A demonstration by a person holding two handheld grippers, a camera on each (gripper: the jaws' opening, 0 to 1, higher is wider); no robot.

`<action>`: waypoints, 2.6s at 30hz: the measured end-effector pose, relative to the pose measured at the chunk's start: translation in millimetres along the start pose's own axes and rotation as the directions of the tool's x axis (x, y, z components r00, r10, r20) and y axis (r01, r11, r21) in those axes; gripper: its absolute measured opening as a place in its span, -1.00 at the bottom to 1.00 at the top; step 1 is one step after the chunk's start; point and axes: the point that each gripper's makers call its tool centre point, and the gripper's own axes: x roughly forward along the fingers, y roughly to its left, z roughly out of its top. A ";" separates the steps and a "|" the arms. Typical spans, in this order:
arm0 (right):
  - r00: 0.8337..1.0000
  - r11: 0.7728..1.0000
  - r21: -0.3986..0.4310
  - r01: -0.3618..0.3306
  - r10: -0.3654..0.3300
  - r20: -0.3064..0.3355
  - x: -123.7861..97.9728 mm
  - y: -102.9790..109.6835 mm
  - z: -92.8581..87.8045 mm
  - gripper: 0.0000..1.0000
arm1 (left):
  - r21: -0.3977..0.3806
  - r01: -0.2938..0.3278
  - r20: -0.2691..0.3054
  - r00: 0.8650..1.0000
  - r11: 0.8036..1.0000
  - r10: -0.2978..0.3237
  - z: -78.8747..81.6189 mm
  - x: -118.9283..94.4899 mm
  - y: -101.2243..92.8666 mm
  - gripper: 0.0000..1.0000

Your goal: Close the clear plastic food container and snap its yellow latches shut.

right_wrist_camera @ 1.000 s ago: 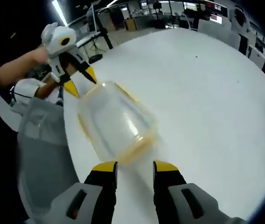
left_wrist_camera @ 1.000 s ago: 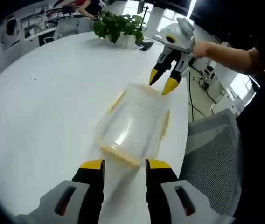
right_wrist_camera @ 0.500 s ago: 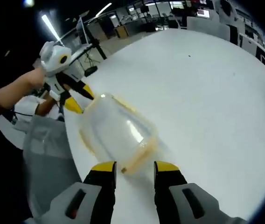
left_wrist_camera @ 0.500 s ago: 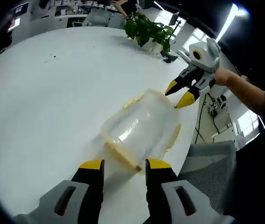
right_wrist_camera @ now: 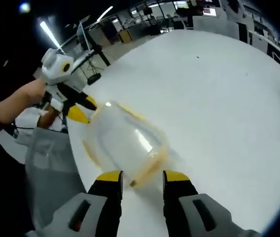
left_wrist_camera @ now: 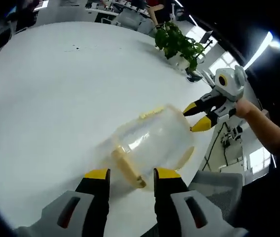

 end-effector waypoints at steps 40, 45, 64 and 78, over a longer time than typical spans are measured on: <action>0.999 0.998 0.053 0.022 -0.020 -0.046 7.8 9.5 -4.3 -0.52 | -0.009 -0.025 -0.028 0.999 1.000 0.024 3.2 11.5 -8.6 -0.47; 0.999 0.994 0.113 0.012 -0.009 -0.031 7.9 14.6 -12.5 -0.59 | -0.084 -0.026 0.005 1.000 0.996 0.026 6.0 13.4 -5.9 -0.51; 0.998 0.991 0.128 0.030 -0.022 -0.063 11.6 9.6 -2.7 -0.56 | -0.130 -0.001 0.054 0.999 0.992 0.008 9.6 7.9 -1.0 -0.53; 0.999 0.992 0.123 0.021 -0.018 -0.027 9.9 8.2 -2.2 -0.55 | -0.125 -0.019 0.041 0.999 0.992 0.025 7.2 9.4 -0.9 -0.52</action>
